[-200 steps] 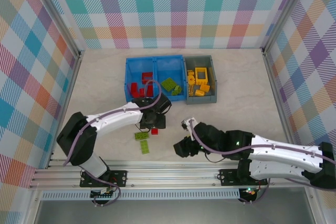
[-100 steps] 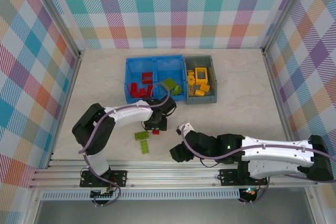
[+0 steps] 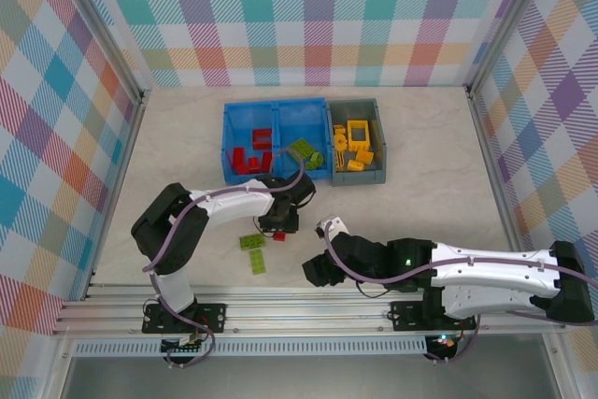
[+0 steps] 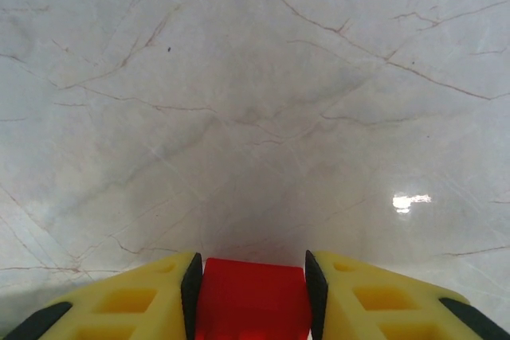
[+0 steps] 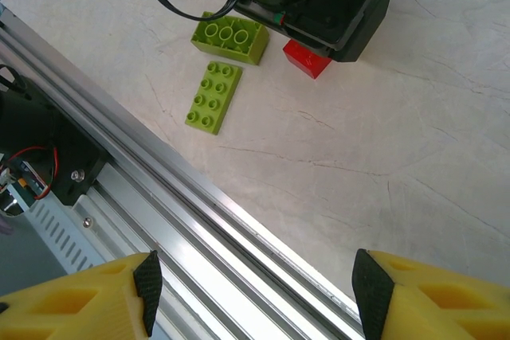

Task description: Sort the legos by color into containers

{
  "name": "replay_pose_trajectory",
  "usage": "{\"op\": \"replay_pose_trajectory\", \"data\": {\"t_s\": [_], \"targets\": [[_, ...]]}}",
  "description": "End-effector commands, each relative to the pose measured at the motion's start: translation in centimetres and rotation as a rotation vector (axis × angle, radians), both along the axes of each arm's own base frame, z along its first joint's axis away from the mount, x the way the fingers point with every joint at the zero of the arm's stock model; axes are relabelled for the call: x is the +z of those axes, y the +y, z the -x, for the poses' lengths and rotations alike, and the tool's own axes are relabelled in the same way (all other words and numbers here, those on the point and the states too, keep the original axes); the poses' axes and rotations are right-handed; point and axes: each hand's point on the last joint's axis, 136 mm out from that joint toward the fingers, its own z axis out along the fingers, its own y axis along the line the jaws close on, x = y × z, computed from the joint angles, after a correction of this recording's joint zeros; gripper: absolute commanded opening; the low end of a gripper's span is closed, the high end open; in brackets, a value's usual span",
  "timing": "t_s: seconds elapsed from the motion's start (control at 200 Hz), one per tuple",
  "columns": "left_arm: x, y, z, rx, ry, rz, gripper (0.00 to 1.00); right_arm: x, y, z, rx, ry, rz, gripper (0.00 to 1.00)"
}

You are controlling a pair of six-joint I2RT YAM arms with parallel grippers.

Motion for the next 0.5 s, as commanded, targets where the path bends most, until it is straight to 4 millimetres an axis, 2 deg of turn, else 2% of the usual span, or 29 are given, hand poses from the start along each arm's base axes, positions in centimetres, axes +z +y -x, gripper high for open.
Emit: {"op": "replay_pose_trajectory", "data": {"t_s": [0.0, 0.14, 0.495], "targets": [[-0.3, 0.1, 0.9, 0.002, 0.016, -0.017, 0.40, 0.6, 0.0, -0.1, -0.023, -0.001, -0.034, 0.67], [0.0, 0.1, 1.1, -0.004, 0.013, -0.020, 0.50, 0.4, -0.2, -0.1, -0.027, 0.003, -0.029, 0.67], [-0.2, 0.5, 2.6, -0.014, 0.057, -0.028, 0.44, 0.7, 0.0, -0.1, -0.030, 0.003, -0.039, 0.67]]}}
